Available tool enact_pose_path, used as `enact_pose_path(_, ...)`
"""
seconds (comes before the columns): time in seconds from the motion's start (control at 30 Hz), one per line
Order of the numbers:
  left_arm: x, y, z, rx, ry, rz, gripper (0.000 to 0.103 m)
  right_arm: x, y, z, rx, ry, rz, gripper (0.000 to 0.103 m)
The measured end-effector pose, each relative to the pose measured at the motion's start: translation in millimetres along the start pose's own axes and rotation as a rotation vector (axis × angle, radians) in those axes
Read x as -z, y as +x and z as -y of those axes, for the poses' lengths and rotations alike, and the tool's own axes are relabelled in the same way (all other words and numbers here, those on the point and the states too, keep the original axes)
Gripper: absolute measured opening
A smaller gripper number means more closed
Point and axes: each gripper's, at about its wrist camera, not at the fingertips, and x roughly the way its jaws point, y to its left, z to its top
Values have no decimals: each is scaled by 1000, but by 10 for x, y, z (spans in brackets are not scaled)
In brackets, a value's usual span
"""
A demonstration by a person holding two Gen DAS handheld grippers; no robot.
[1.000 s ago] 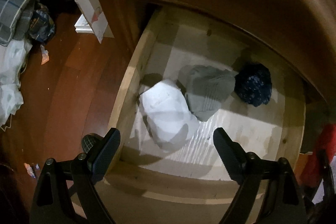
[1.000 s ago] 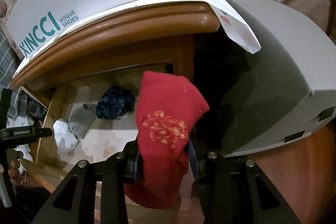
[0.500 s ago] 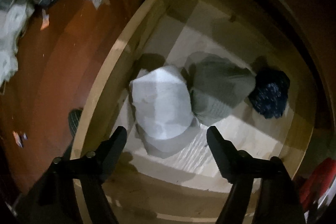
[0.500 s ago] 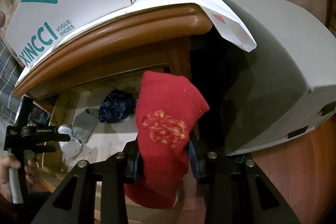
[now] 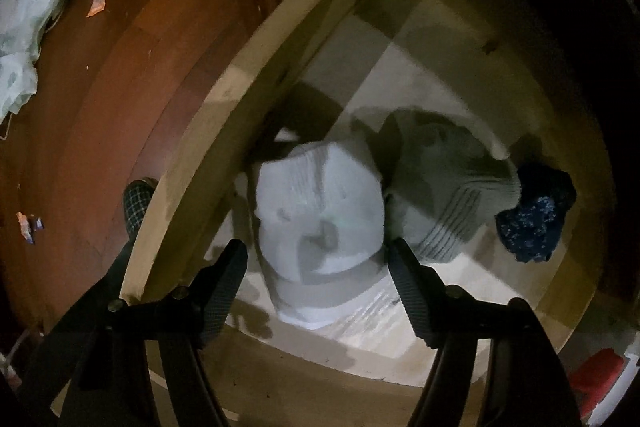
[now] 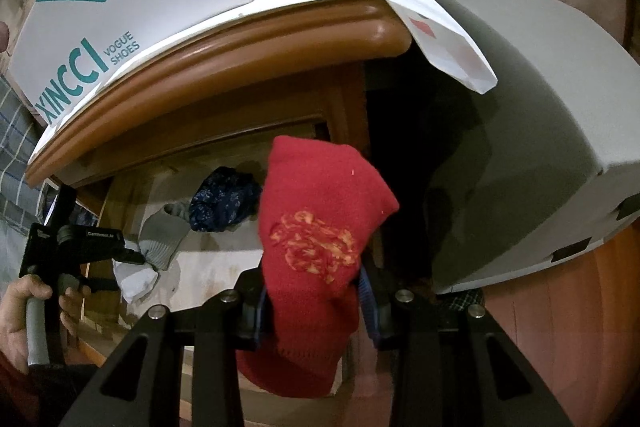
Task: Take underwear out of drawer
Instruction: 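Lower the left tool into the drawer and grasp the white underwear, then lift the white underwear into the box and open the left tool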
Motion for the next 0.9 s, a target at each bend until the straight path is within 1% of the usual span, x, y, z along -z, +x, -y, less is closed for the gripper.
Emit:
enact_pose_path(0.03, 2, -1, 16, 5, 8, 3, 64, -1, 2, -4, 0, -1, -1, 37)
enact_pose_path(0.07, 4, 1, 39, 21, 27, 3, 56, 3, 4, -12, 4, -2, -1, 37)
enact_pose_path(0.13, 6, -3, 53, 15, 40, 7, 54, 5, 3, -20, 2, -1, -2, 37)
enact_pose_path(0.3, 15, -24, 5, 41, 43, 19, 46, 2, 4, -22, 4, -3, 0, 37)
enact_pose_path(0.37, 37, -48, 2, 45, 56, 28, 44, 1, 15, -12, 6, 3, -2, 37)
enact_pose_path(0.47, 89, -82, -28, 25, 70, 45, 43, -2, 21, -20, 2, 2, -2, 37)
enact_pose_path(0.6, 157, -173, -50, 43, 92, 67, 42, -7, -2, -16, -4, -1, 11, 37)
enact_pose_path(0.7, 226, -316, -24, 31, 131, 103, 42, 5, -3, -13, -6, -2, 9, 37)
enact_pose_path(0.9, 414, -583, 72, 46, 206, 159, 42, -3, -10, -2, 1, 1, 13, 37)
